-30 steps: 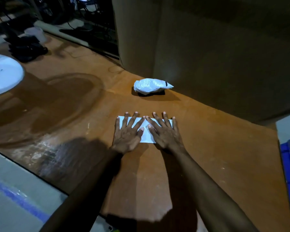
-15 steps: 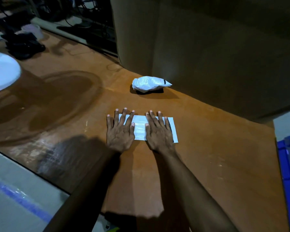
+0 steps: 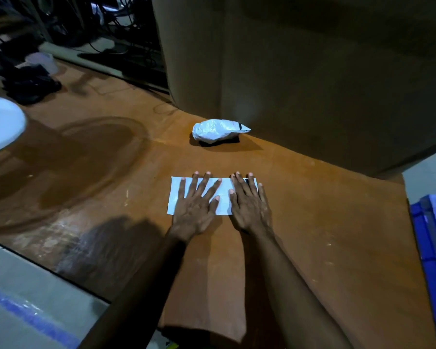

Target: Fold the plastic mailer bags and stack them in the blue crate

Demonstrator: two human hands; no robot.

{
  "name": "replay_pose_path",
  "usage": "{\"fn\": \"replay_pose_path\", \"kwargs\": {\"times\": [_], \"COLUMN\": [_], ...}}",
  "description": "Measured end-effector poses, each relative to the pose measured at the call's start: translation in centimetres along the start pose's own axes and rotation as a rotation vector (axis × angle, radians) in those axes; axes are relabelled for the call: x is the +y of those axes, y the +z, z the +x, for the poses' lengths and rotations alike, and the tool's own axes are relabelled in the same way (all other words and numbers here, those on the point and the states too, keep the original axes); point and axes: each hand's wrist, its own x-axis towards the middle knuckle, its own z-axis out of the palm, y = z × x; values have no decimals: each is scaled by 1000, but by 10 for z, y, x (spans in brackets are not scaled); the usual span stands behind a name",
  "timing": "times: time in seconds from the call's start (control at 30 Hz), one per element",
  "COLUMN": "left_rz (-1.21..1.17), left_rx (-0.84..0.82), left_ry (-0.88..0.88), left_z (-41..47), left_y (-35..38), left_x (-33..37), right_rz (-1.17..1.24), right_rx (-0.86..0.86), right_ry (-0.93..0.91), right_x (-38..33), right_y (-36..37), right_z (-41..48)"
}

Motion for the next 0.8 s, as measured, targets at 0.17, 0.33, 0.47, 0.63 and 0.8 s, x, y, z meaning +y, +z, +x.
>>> {"fn": "replay_pose_path", "kwargs": {"times": [0.17, 0.33, 0.47, 0.63, 0.8], "left_rz": [-84, -149, -104, -104, -138], "left_rx": [23, -161, -309, 179, 359], "left_ry": [-149, -184, -183, -31, 54], "left_z": [-1, 22, 49, 45, 4], "left_y": [-20, -58, -106, -141, -104], "left_x": [-32, -39, -27, -17, -1], "right_rz": [70, 190, 130, 304, 182], "right_rx": [-71, -334, -338, 27, 371], "right_ry": [29, 103, 131, -32, -124], "right_x": [4, 9, 8, 16, 43], "right_y": [-8, -62, -98, -133, -109], "right_z": [5, 25, 41, 43, 1]}}
